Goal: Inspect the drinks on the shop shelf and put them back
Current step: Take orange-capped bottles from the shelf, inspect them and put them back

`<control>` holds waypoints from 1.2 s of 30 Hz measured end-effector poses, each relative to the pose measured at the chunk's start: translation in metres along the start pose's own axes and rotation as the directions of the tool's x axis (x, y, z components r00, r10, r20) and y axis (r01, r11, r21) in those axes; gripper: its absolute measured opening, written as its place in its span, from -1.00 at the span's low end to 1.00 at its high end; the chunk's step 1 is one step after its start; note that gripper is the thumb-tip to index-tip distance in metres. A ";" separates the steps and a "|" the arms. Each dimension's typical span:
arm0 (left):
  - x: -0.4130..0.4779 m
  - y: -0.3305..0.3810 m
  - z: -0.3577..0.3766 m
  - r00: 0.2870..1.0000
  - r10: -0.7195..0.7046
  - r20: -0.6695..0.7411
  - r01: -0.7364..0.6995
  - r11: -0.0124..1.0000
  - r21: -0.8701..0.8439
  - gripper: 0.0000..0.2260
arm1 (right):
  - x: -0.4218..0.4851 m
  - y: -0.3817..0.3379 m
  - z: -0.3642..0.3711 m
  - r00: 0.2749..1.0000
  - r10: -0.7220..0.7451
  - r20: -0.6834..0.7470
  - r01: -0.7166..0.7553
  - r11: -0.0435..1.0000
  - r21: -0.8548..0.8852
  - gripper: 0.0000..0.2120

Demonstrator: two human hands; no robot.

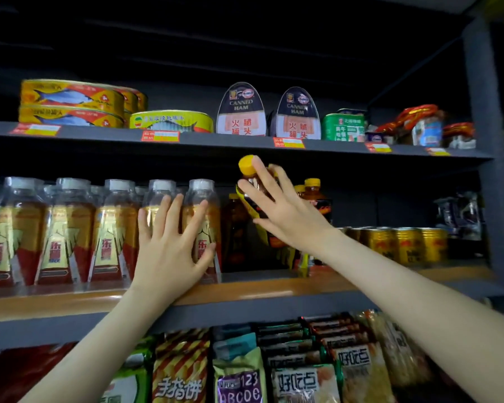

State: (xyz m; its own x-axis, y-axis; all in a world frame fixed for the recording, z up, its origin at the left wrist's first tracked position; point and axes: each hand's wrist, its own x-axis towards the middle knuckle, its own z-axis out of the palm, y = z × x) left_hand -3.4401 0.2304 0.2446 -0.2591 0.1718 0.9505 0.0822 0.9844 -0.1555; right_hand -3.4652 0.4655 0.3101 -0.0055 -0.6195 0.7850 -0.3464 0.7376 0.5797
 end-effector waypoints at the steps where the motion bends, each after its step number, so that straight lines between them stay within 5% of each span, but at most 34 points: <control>1: 0.000 0.003 -0.005 1.000 0.006 -0.023 -0.006 1.000 -0.003 -0.40 | -0.004 0.000 -0.011 0.998 -0.057 -0.038 0.056 0.998 -0.023 -0.29; 4: -0.009 0.027 -0.027 0.990 0.010 -0.143 -0.031 0.990 -0.141 -0.45 | -0.013 -0.007 -0.050 0.982 -0.086 -0.168 0.091 0.995 0.025 -0.40; 6: -0.024 0.058 -0.047 0.993 0.000 -0.122 -0.050 0.914 -0.402 -0.36 | -0.025 -0.017 -0.079 0.973 -0.016 -0.230 0.052 0.987 0.152 -0.40; 9: -0.049 0.112 -0.086 0.992 -0.009 0.125 0.107 0.586 -0.803 -0.16 | -0.063 -0.047 -0.120 0.974 0.114 -0.195 -0.005 0.874 0.486 -0.34; 11: -0.075 0.138 -0.102 0.964 -0.020 0.265 0.251 0.392 -0.885 -0.21 | -0.100 -0.072 -0.137 0.981 0.167 -0.096 -0.055 0.721 0.690 -0.24; 13: -0.115 0.160 -0.109 0.934 -0.046 0.354 0.345 0.373 -0.861 -0.37 | -0.143 -0.092 -0.143 0.974 0.225 0.036 -0.146 0.497 0.855 -0.12; 15: -0.162 0.182 -0.113 0.870 -0.076 0.486 0.475 0.387 -0.790 -0.44 | -0.188 -0.108 -0.145 0.913 0.297 0.280 -0.310 0.061 0.949 -0.09; 17: -0.210 0.204 -0.116 0.766 -0.093 0.636 0.609 0.421 -0.672 -0.41 | -0.230 -0.120 -0.147 0.760 0.263 0.594 -0.483 -0.383 0.788 -0.14; 18: -0.234 0.215 -0.118 0.720 -0.097 0.687 0.642 0.470 -0.606 -0.39 | -0.251 -0.128 -0.147 0.679 0.227 0.698 -0.542 -0.486 0.685 -0.22; 21: -0.296 0.248 -0.129 0.593 -0.058 0.803 0.676 0.578 -0.457 -0.31 | -0.312 -0.154 -0.147 0.549 0.200 0.812 -0.660 -0.493 0.567 -0.62; 26: -0.356 0.285 -0.162 0.386 -0.029 0.922 0.847 0.407 -0.342 -0.40 | -0.369 -0.189 -0.163 0.526 0.051 0.849 -0.647 -0.624 0.439 -0.86; 31: -0.360 0.284 -0.174 0.213 0.114 0.970 0.973 0.063 -0.221 -0.42 | -0.373 -0.203 -0.166 0.508 -0.108 0.855 -0.533 -0.819 0.213 -0.47; 34: -0.353 0.283 -0.180 0.116 0.192 0.974 0.963 -0.262 -0.063 -0.49 | -0.371 -0.213 -0.164 0.381 -0.109 0.918 -0.513 -0.851 0.111 -0.27; 36: -0.354 0.279 -0.181 0.034 0.228 0.973 0.929 -0.366 0.053 -0.49 | -0.370 -0.221 -0.161 0.291 -0.130 0.948 -0.558 -0.828 0.057 -0.35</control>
State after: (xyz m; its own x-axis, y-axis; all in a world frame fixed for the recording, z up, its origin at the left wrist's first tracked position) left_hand -3.1509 0.4370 -0.0865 -0.9264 0.2676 -0.2649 -0.3221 -0.1988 0.9256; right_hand -3.2355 0.5751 -0.0726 -0.8455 -0.5313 -0.0543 0.2362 -0.2808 -0.9302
